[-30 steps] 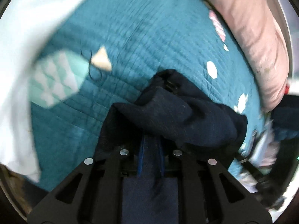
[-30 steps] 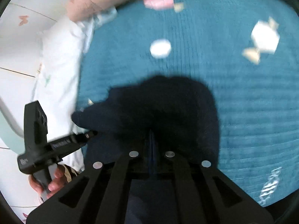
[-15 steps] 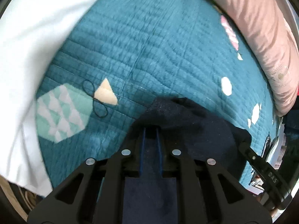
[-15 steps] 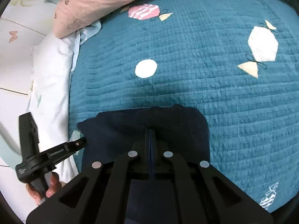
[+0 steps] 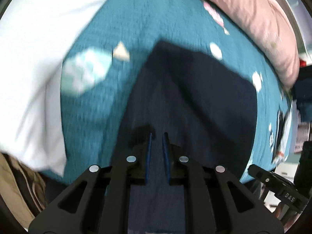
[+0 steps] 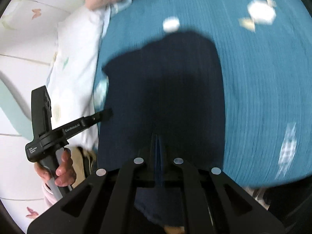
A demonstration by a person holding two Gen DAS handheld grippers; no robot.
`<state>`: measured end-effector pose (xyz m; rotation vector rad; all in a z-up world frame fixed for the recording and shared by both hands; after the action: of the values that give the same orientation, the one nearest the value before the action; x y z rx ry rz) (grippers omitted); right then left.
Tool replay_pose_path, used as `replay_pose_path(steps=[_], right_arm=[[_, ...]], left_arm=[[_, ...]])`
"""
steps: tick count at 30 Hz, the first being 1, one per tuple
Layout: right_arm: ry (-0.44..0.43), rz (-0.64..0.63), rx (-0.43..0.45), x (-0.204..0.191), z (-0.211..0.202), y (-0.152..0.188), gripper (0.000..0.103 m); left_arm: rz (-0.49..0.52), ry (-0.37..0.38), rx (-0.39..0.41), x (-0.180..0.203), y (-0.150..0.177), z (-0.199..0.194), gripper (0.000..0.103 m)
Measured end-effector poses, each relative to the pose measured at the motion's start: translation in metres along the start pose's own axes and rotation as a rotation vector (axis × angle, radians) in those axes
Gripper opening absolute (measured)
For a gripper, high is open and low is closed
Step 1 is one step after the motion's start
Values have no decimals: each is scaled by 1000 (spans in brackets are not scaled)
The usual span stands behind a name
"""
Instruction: Fold large clothes
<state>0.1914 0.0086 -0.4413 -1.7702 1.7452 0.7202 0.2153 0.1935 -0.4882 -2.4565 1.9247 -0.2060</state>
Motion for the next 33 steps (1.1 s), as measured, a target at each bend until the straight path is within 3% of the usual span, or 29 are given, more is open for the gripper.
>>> replay_pose_path(steps=[4, 6, 8, 10, 12, 15, 20, 22, 24, 25, 26, 28, 33], right_arm=[[80, 49, -121, 24, 24, 50, 2], [93, 57, -122, 32, 29, 63, 2], [98, 71, -103, 33, 29, 63, 2], [119, 57, -108, 33, 34, 60, 1], [176, 30, -100, 42, 46, 53, 0], [204, 13, -79, 45, 52, 49, 0], [167, 24, -76, 38, 42, 51, 4], [167, 23, -63, 34, 33, 50, 10], [177, 14, -23, 30, 23, 51, 49], [179, 4, 13, 26, 15, 47, 79], [179, -13, 77, 19, 3, 42, 84], [180, -43, 126, 10, -9, 35, 86], [172, -30, 163, 13, -26, 17, 88]], left_arm=[[33, -4, -22, -5, 45, 6, 13], [25, 8, -30, -8, 57, 5, 13], [17, 22, -30, -9, 63, 11, 13], [10, 2, -27, -13, 64, 20, 3], [8, -6, -28, -16, 61, 28, 3], [-12, 41, -45, -15, 56, 31, 3], [-1, 54, -42, -13, 58, 17, 3], [-17, 104, -51, -8, 58, 12, 22], [-31, 140, -52, -11, 58, 7, 30], [-32, 136, -44, -14, 58, 3, 35], [-29, 124, -31, -15, 57, 0, 42], [-26, 119, 4, -17, 52, -10, 76], [-53, 133, 26, -21, 36, -19, 84]])
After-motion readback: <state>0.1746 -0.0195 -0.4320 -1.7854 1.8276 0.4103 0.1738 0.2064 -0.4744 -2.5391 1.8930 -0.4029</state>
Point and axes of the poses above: each gripper's, at about its wrist camera, not at the fingertips, and z roughly the way its jaws point, x to its right, y to its underside, the point moved 9 cm from there along z, roughly the way its jaws point, and after that the axes turned 12 degrees about -y, right-handed, at the moved point
